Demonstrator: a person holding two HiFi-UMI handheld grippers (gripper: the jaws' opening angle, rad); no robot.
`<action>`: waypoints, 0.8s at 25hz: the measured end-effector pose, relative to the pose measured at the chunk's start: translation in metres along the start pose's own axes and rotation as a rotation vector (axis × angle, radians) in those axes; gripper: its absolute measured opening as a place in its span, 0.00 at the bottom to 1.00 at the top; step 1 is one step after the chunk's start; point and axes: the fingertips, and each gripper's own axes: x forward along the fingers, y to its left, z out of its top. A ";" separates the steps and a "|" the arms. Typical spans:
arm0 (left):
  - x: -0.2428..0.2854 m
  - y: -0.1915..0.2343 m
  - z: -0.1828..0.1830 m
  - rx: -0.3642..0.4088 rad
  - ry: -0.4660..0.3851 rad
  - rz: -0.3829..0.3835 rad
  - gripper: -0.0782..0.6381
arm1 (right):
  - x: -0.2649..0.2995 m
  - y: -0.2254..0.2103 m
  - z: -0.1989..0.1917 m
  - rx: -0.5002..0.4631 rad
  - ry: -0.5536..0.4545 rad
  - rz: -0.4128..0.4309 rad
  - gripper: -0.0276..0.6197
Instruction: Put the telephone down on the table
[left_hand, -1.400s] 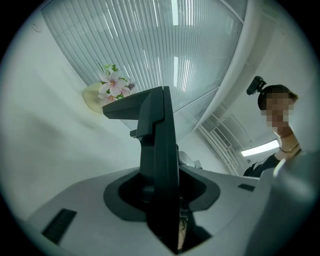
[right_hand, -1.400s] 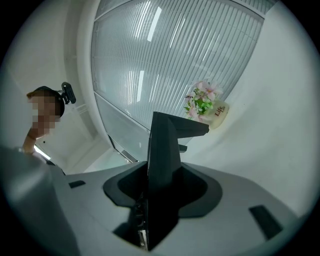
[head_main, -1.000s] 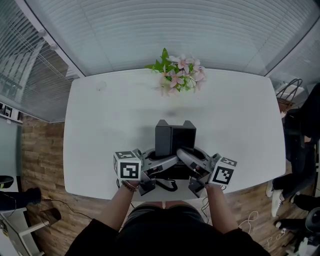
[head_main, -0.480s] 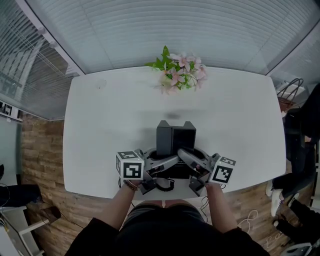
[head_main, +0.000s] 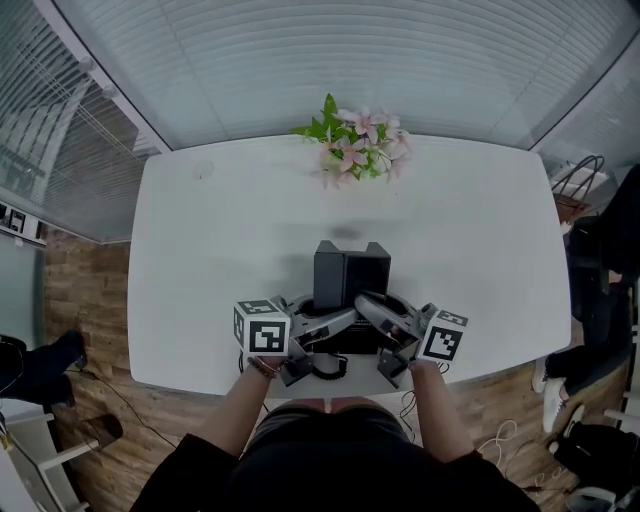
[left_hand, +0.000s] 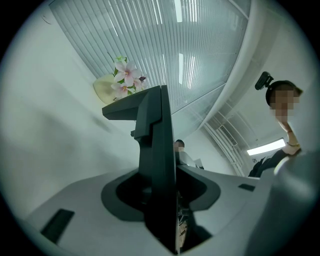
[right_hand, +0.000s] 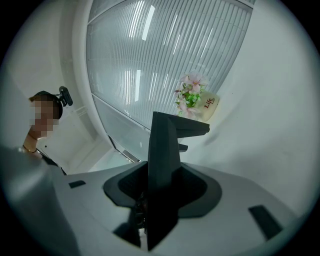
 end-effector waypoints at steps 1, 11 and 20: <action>0.000 0.000 0.000 0.004 0.001 0.007 0.38 | 0.000 0.000 0.000 0.004 -0.001 0.005 0.33; -0.001 0.004 0.000 0.046 -0.025 0.099 0.42 | -0.001 -0.003 0.000 0.028 -0.008 0.052 0.32; -0.006 0.007 -0.004 0.043 -0.029 0.137 0.44 | -0.002 -0.002 -0.007 0.150 -0.020 0.137 0.30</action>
